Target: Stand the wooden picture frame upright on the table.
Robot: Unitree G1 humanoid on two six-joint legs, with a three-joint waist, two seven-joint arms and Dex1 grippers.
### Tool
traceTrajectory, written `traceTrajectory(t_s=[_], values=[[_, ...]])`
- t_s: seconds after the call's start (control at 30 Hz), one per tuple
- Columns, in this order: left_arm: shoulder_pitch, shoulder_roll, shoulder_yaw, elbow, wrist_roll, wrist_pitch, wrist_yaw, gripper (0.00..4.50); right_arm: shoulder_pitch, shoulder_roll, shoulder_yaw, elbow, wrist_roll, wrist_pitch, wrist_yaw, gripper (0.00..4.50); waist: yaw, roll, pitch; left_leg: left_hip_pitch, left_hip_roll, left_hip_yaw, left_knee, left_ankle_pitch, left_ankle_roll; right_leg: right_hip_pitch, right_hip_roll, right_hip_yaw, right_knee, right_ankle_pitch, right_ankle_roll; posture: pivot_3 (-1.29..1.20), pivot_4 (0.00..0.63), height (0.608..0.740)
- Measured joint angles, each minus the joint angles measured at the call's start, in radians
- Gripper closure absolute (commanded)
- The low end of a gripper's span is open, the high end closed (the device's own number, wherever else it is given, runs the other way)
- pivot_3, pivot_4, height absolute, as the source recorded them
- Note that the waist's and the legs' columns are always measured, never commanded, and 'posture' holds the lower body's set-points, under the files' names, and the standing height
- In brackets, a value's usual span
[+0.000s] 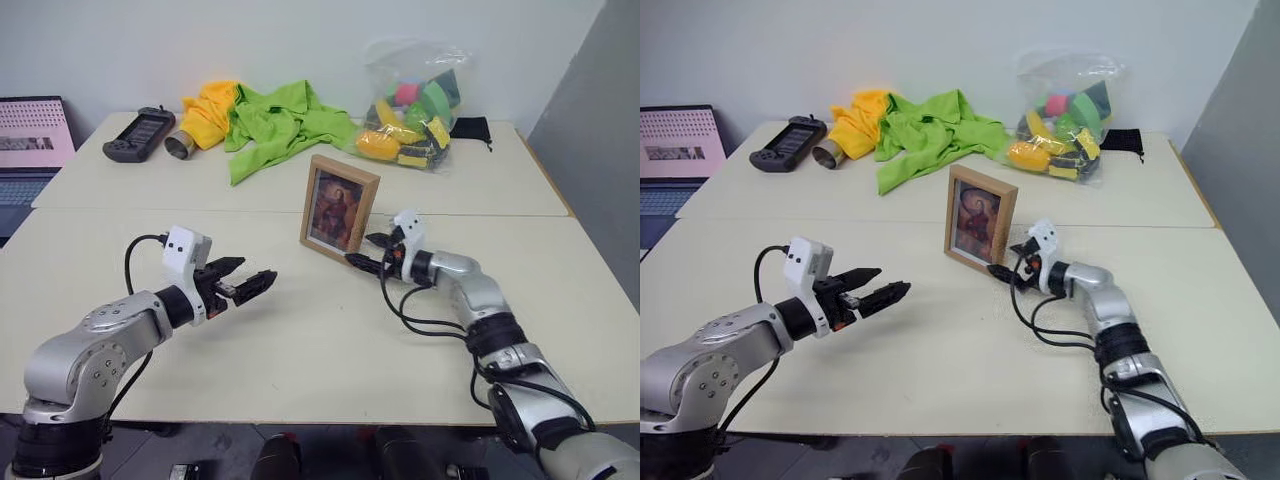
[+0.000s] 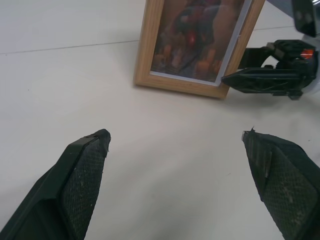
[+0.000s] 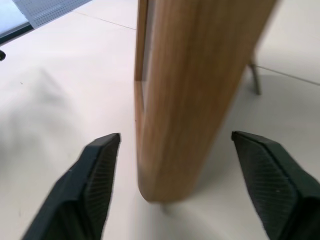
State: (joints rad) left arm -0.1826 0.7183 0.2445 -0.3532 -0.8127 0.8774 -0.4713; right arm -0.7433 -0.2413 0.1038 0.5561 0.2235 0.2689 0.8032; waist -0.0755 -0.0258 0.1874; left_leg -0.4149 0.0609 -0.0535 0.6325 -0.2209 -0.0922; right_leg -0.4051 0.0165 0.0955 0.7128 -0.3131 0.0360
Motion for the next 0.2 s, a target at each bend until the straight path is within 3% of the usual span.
traceTrajectory(t_s=[0.1,0.2], values=[[-0.014,-0.001,-0.024,0.059,0.047,-0.022,-0.027,0.0,0.159,-0.127,-0.005,-0.233,-0.043,0.027,-0.006,0.04,0.01,0.0,0.0,0.0,0.0,0.001,-0.001,0.0,0.0,-0.001,0.0,0.001,-0.001,0.0,0.0,0.0,0.15,0.74],[-0.021,0.007,-0.021,0.104,0.073,-0.042,-0.063,0.0,0.354,-0.233,-0.075,-0.592,0.043,0.209,-0.014,0.04,0.02,0.0,0.0,0.0,0.0,0.0,-0.002,0.0,0.0,-0.001,0.0,0.0,-0.001,0.0,0.0,0.0,0.15,0.74]])
